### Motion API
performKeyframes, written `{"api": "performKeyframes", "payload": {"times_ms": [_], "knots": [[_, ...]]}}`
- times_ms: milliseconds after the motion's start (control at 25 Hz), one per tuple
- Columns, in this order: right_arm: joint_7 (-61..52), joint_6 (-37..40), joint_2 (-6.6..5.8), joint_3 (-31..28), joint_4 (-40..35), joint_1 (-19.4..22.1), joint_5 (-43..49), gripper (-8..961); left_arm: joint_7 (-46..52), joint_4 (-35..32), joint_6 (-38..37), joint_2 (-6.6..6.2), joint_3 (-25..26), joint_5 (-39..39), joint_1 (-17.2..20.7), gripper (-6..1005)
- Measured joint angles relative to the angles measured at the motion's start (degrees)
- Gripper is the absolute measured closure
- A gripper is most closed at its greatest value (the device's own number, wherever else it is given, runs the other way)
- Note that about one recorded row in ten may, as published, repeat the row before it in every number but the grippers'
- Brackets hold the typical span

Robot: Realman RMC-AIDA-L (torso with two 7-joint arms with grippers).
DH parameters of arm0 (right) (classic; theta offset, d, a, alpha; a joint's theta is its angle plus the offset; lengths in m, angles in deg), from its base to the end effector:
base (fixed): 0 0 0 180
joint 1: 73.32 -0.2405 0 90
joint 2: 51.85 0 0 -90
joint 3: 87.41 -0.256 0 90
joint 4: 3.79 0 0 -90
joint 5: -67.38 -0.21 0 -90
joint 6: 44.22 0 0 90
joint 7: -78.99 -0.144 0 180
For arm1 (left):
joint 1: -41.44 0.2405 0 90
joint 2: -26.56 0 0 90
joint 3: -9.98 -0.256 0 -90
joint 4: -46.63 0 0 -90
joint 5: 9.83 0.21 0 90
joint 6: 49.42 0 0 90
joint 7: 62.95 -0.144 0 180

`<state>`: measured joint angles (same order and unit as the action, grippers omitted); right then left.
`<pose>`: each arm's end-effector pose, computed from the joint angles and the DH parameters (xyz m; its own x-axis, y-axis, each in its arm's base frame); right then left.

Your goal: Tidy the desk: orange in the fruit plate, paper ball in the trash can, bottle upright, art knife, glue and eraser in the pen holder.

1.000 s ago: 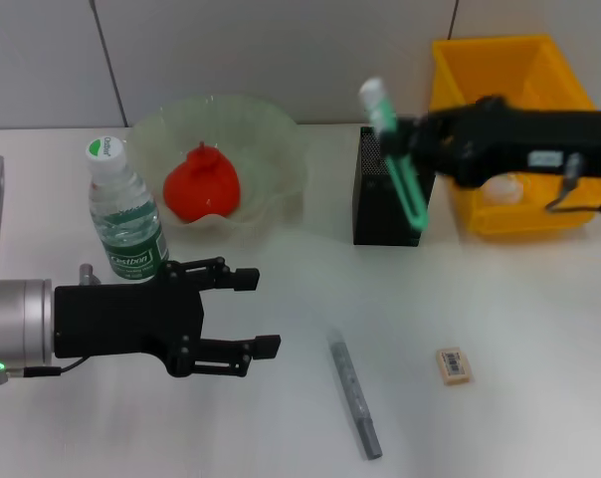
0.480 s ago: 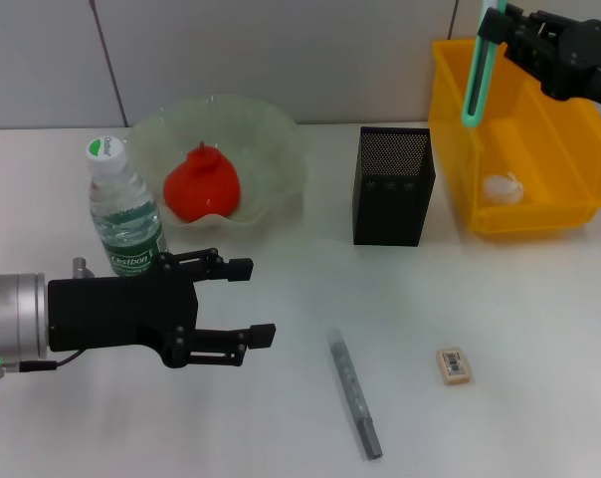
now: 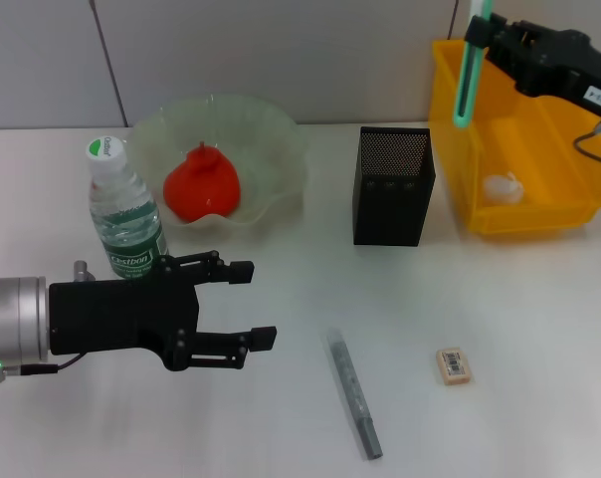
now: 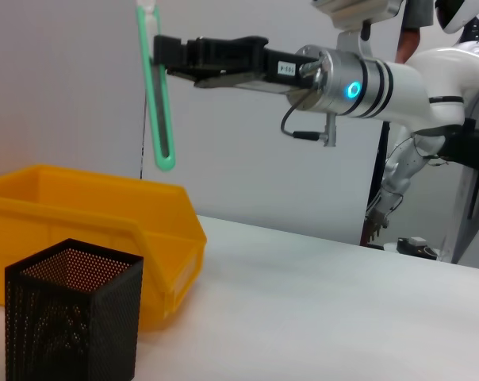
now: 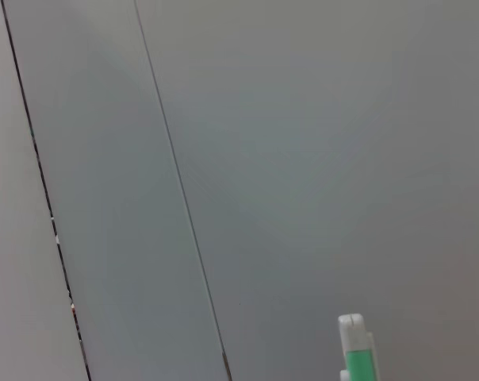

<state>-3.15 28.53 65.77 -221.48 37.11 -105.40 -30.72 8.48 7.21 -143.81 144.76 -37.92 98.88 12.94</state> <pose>0.2178 0.4010 0.0635 0.5657 -0.1235 -0.8153 -0.6179 -0.7182 -0.3199 -0.2477 0.3149 -0.0022 0.8495 0.1736 0.4982 0.2596 -0.9596 -0.1084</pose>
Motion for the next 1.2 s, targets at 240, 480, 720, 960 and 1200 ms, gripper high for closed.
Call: {"api": "performKeyframes", "payload": {"times_ms": [240,480,720,960,1200], "knots": [[2.23,-1.89,0.00,0.02,-3.94,-1.57,-0.26,787,-0.39,0.27,-0.01,-0.03,0.00,0.01,0.15,153],[4.62,-3.27,0.49,-0.33,-5.91,-2.26,-0.54,785,-0.83,0.49,0.01,-0.07,0.00,0.10,0.28,153],[7.74,-5.15,0.58,-0.21,-8.94,-3.88,-1.39,783,-0.85,0.46,0.01,-0.08,0.00,0.08,0.40,153],[9.22,-7.68,0.65,0.14,-10.75,-5.14,-1.45,780,-0.98,0.46,-0.01,-0.08,-0.04,0.04,0.46,153],[11.61,-9.66,0.69,0.18,-14.11,-7.51,-1.94,778,-1.51,0.57,0.05,-0.09,0.00,0.00,0.46,153]]}}
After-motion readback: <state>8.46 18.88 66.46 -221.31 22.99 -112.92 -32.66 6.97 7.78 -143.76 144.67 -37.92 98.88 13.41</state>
